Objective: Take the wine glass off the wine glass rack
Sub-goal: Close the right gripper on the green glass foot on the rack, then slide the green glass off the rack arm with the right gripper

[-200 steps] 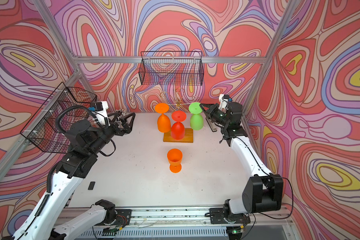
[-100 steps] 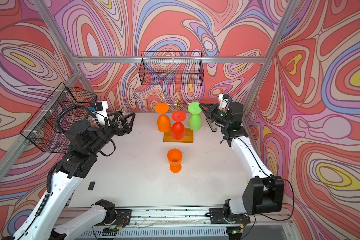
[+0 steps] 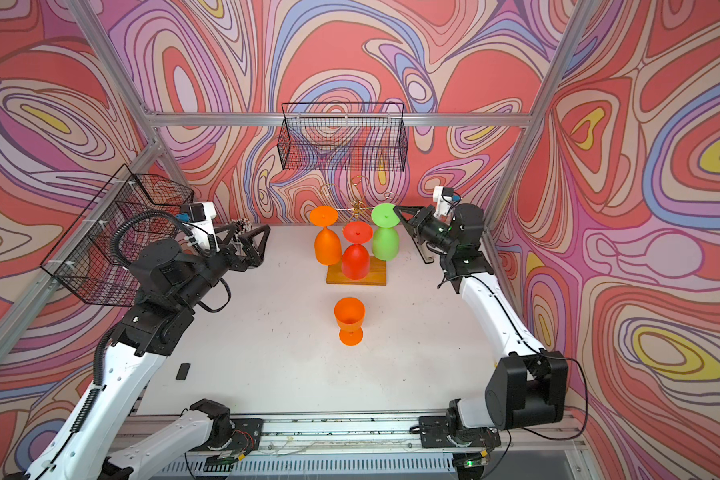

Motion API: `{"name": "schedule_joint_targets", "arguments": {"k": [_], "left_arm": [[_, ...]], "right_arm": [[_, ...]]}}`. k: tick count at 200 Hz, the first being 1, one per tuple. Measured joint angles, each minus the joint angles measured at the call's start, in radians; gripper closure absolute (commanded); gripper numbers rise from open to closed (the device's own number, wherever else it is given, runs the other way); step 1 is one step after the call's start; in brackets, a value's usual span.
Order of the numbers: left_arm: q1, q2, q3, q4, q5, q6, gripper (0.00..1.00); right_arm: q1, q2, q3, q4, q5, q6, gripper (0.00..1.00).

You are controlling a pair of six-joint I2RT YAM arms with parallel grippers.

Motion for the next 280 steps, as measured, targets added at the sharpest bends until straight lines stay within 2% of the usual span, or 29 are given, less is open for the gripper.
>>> {"name": "schedule_joint_targets", "arguments": {"k": [181,280], "left_arm": [[0.008,0.0,0.0,-0.001,0.001,0.002,0.0],[0.014,0.0,0.0,-0.003,0.004,0.008,0.0]], "right_arm": [[0.026,0.111,0.074,0.013,0.044,-0.015,1.0],[0.027,0.13,0.119,-0.011,0.095,-0.064,1.0]]}}
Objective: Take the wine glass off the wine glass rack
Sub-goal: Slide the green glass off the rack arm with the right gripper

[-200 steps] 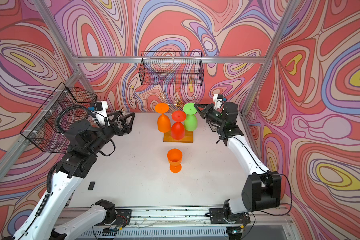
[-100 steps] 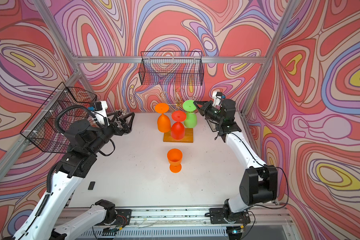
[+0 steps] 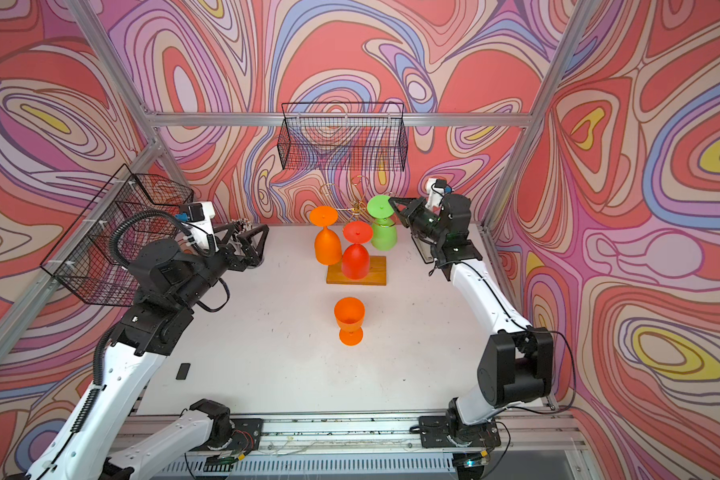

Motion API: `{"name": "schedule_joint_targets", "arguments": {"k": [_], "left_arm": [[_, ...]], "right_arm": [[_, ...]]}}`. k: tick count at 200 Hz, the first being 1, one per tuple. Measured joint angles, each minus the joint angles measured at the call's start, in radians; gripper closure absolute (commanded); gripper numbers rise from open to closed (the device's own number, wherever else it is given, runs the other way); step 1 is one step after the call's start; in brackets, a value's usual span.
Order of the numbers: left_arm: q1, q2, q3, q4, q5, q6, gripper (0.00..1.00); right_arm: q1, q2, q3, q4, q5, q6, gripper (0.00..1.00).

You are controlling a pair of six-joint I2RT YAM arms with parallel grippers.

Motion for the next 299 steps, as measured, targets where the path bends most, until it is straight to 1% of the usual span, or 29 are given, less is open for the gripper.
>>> {"name": "schedule_joint_targets", "arguments": {"k": [70,181,226,266,299], "left_arm": [[0.002,-0.002,0.0,-0.012,0.006,0.001,0.0],[0.006,-0.007,0.0,-0.022,0.011,0.008,0.0],[0.01,-0.008,0.0,-0.027,0.015,0.008,0.0],[0.012,-0.008,0.0,-0.027,0.021,0.008,0.0],[0.012,-0.008,0.0,-0.027,0.022,0.008,0.0]], "right_arm": [[0.003,0.0,0.0,-0.044,0.038,-0.034,1.0],[0.003,0.04,0.043,-0.045,0.065,-0.045,1.0],[0.003,0.042,0.043,-0.055,0.093,-0.063,1.0],[-0.014,0.029,0.038,-0.06,0.113,-0.074,1.0],[-0.053,-0.018,0.0,-0.06,0.122,-0.072,1.0]]}}
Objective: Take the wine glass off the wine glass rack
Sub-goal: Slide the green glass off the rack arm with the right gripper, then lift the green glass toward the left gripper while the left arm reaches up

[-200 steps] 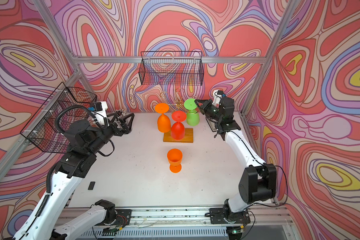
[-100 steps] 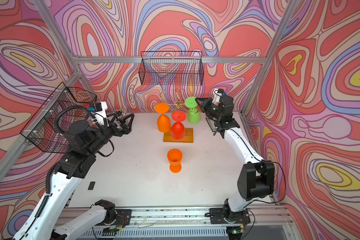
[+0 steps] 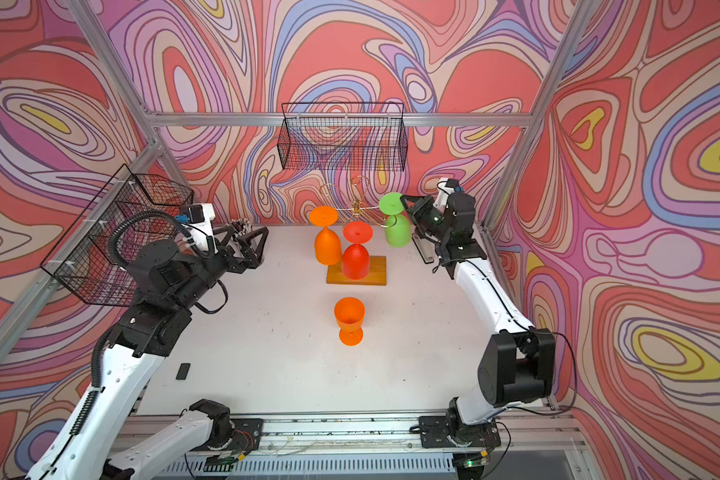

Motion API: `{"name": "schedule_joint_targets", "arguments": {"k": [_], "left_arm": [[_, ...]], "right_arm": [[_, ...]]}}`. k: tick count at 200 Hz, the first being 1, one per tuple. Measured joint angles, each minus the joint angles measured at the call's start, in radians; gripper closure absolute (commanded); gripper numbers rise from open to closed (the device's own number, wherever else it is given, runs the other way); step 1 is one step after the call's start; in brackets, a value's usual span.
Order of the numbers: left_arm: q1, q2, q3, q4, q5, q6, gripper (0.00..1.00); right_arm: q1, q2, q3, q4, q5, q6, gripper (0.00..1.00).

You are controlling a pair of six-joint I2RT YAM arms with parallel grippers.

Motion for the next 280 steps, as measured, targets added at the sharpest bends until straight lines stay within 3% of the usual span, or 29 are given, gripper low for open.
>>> {"name": "schedule_joint_targets", "arguments": {"k": [87,153,201,244,280], "left_arm": [[0.001,0.0,0.0,0.001,0.031,-0.001,0.0],[0.001,0.027,-0.032,0.12,0.237,-0.044,0.0],[0.001,0.149,-0.021,0.235,0.433,-0.098,0.0],[0.001,0.312,0.027,0.418,0.652,-0.204,0.0],[0.001,0.463,0.101,0.666,0.817,-0.343,0.0]], "right_arm": [[-0.11,-0.222,-0.091,-0.072,0.002,-0.015,1.0],[-0.121,-0.439,-0.066,-0.077,-0.005,-0.082,1.0],[-0.121,-0.424,-0.071,0.182,-0.093,0.037,1.0],[-0.121,-0.264,-0.091,0.632,-0.17,0.328,1.0],[-0.103,-0.142,-0.084,0.882,-0.201,0.522,1.0]]}}
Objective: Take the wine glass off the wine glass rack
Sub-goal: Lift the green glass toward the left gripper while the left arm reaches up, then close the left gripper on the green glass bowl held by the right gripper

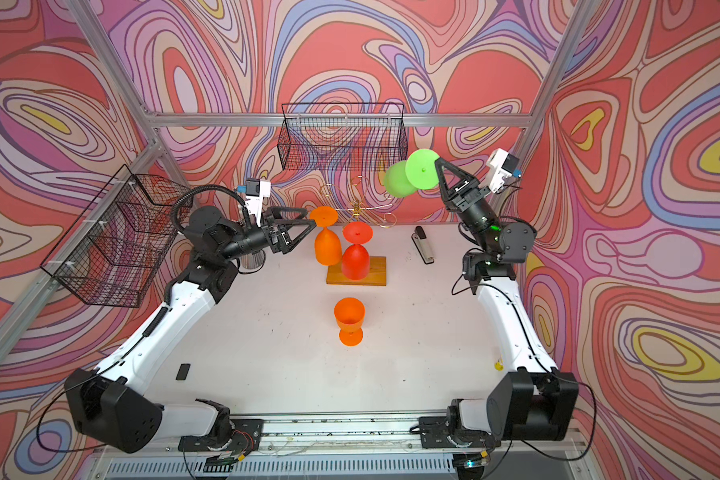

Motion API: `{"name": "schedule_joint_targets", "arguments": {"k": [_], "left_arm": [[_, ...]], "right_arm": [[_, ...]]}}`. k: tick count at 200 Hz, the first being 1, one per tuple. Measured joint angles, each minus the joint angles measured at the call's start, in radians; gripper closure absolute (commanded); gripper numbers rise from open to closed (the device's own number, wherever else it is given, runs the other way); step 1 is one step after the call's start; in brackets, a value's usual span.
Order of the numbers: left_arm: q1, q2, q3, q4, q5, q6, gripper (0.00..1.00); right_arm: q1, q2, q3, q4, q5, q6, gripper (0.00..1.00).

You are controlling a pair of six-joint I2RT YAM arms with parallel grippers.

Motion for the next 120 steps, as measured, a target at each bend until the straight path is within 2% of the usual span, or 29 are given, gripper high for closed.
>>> {"name": "schedule_joint_targets", "arguments": {"k": [31,66,88,120], "left_arm": [[0.0,0.158,0.092,0.272,0.105,-0.19,0.03],[0.0,0.312,0.194,0.514,0.16,-0.39,0.05],[0.0,0.363,0.219,0.613,0.171,-0.48,0.07],[0.0,0.378,0.236,0.674,0.178,-0.541,0.12]], "right_arm": [[0.049,0.077,0.044,0.198,-0.015,0.135,1.0],[0.133,0.132,0.116,0.354,-0.029,0.22,1.0],[0.173,0.143,0.122,0.402,-0.04,0.242,1.0],[0.195,0.158,0.123,0.429,-0.051,0.248,1.0]]}}
